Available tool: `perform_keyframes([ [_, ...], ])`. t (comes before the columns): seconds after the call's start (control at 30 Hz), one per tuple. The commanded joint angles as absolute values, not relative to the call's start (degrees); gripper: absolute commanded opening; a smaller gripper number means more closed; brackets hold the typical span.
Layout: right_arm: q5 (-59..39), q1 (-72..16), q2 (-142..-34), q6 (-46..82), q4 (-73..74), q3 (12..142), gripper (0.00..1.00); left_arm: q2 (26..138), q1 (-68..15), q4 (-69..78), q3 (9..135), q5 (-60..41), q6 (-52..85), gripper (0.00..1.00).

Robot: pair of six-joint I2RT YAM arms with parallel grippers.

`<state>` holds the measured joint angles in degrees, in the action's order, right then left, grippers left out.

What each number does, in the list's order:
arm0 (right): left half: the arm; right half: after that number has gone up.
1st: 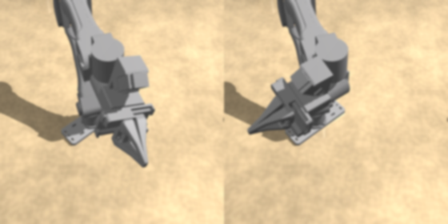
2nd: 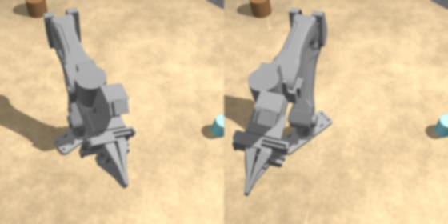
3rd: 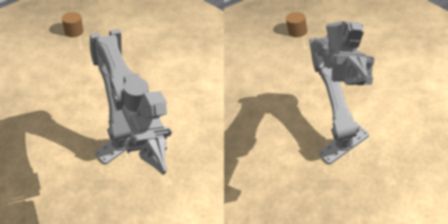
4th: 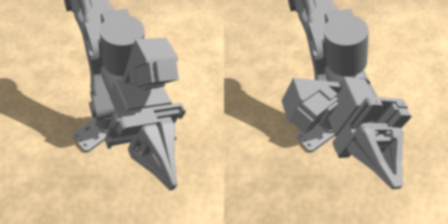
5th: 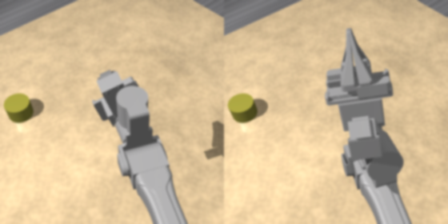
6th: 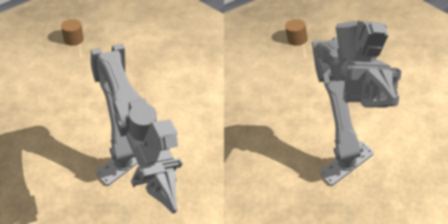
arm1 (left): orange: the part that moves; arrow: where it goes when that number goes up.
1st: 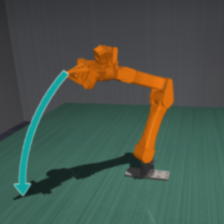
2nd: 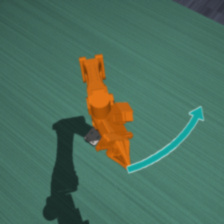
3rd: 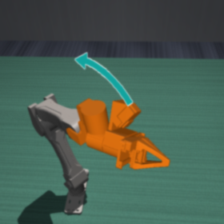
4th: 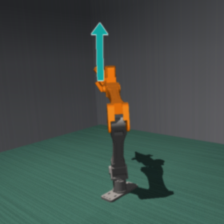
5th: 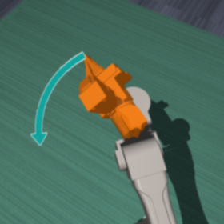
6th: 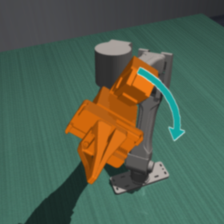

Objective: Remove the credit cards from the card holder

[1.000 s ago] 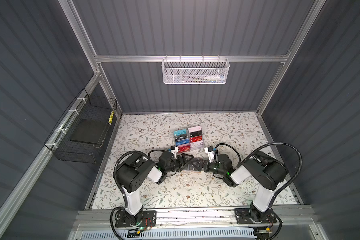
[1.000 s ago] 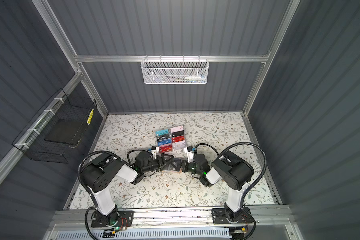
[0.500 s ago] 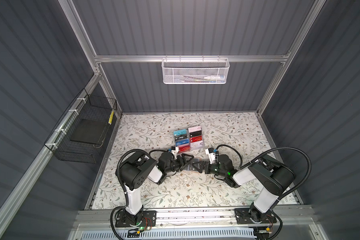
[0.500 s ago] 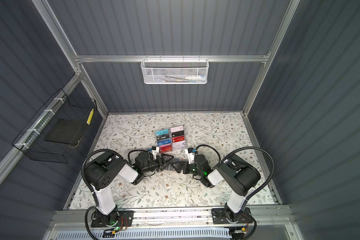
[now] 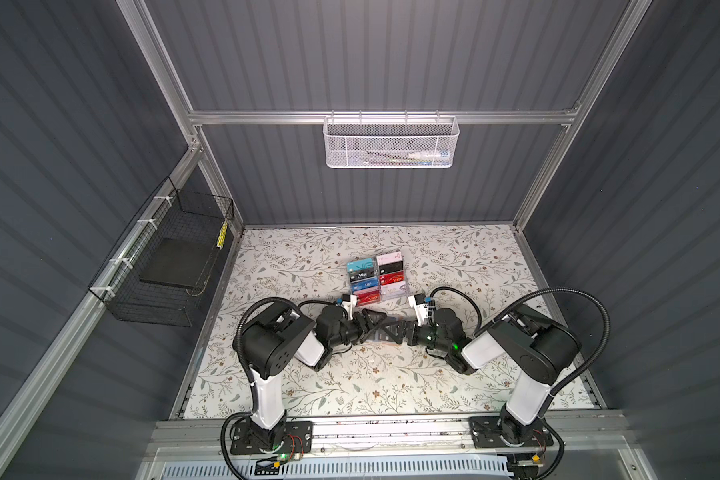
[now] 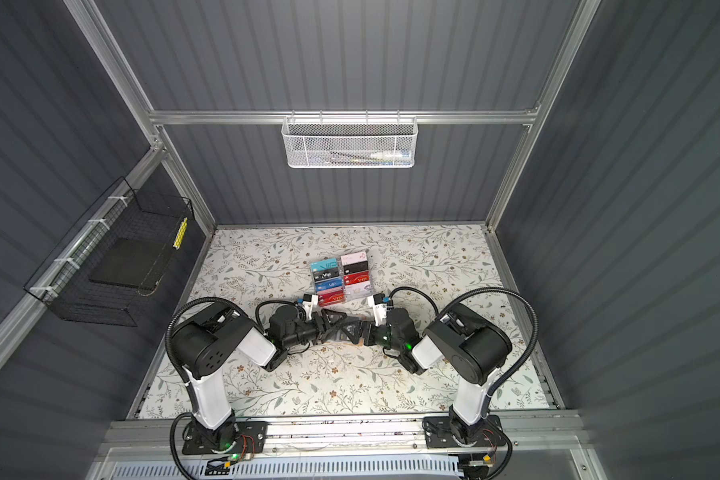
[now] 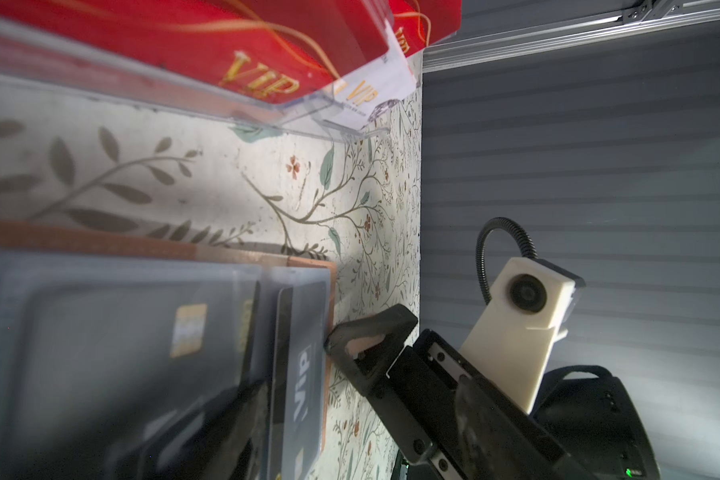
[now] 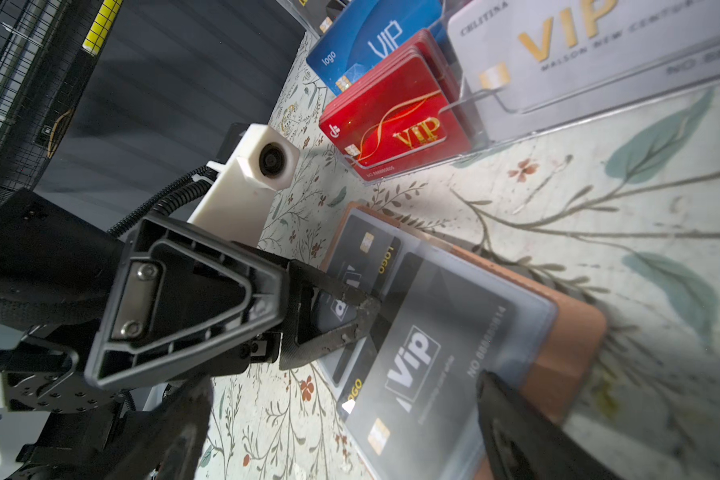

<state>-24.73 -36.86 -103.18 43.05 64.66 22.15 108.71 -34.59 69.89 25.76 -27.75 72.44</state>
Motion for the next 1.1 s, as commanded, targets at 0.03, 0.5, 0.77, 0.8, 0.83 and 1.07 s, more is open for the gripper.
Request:
perform_keyframes([
  [0.03, -24.32, -37.35, -108.07, 44.55, 52.13, 19.18, 0.99, 111.27, -34.88, 67.70, 23.93, -28.11, 72.59, 0.68],
  [0.5, -25.39, -37.44, -110.10, 45.99, 56.89, 18.19, 0.99, 110.98, -34.89, 67.20, 23.38, -27.86, 71.66, 0.60],
  [0.77, -25.76, -37.36, -111.66, 47.10, 59.91, 17.67, 0.99, 111.30, -35.24, 67.19, 23.62, -28.12, 71.46, 0.54],
  [0.8, -25.84, -37.42, -111.88, 47.26, 60.39, 17.58, 0.99, 111.28, -35.40, 67.04, 23.64, -28.09, 71.46, 0.54],
  [0.83, -25.92, -37.37, -112.12, 47.45, 60.82, 17.49, 0.99, 111.28, -35.50, 67.06, 23.64, -28.08, 71.40, 0.53],
  [1.07, -26.54, -37.38, -114.40, 49.07, 64.69, 17.09, 0.99, 111.43, -35.77, 67.44, 23.24, -27.84, 71.16, 0.50],
])
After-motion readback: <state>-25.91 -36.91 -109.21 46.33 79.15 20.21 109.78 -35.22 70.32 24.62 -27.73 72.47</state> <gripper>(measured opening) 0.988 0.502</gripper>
